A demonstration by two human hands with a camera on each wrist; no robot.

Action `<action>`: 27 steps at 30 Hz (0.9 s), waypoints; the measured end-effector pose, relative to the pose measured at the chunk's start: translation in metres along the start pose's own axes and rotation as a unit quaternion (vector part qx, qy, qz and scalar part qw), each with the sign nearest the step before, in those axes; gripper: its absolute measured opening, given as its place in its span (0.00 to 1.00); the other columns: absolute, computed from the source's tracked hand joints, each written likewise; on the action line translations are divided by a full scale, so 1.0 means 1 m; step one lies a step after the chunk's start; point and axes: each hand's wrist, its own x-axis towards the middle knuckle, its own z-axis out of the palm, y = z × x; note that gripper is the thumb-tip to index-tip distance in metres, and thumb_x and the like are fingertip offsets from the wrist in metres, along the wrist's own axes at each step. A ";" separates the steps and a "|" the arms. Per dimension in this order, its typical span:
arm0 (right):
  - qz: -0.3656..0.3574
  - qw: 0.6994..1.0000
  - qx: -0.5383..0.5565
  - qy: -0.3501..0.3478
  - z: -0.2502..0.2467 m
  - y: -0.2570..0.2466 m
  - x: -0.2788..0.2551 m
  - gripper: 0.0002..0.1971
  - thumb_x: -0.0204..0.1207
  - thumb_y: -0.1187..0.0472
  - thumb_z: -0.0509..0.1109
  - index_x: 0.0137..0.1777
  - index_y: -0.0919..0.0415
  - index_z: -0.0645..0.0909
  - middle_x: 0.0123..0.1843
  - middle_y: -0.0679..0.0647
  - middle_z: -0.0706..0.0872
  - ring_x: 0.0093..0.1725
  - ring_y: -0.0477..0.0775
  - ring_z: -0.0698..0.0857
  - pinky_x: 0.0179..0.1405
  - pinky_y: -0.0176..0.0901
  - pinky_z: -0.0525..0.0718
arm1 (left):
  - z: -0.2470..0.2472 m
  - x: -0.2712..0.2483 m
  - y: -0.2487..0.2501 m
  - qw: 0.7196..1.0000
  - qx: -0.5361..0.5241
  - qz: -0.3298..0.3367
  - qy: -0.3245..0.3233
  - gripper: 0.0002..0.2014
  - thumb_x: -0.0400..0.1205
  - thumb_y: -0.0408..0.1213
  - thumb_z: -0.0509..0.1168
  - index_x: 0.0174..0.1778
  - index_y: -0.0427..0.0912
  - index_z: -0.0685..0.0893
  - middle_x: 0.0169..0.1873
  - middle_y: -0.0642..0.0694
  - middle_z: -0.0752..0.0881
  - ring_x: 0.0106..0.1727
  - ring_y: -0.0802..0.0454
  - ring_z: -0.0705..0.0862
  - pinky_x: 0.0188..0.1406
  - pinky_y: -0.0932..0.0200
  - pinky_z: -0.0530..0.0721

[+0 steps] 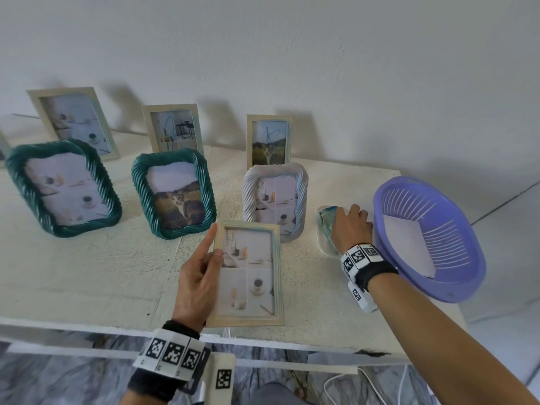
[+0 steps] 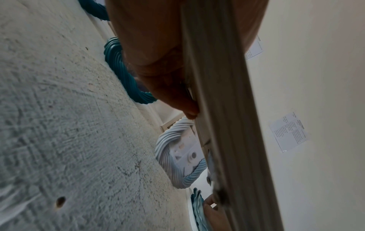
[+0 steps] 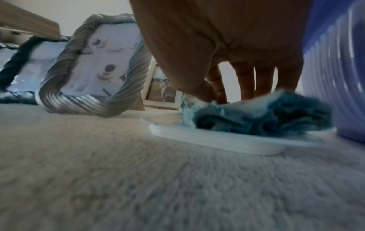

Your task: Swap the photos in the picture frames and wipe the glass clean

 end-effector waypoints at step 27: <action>-0.102 0.572 0.795 -0.171 -0.083 -0.103 -0.183 0.19 0.87 0.50 0.57 0.66 0.58 0.83 0.58 0.61 0.88 0.54 0.61 0.88 0.48 0.57 0.88 | -0.006 -0.005 0.049 0.972 0.016 -0.128 -0.198 0.64 0.58 0.79 0.69 0.87 0.60 0.47 0.79 0.52 0.70 0.72 0.54 0.77 0.74 0.40 0.75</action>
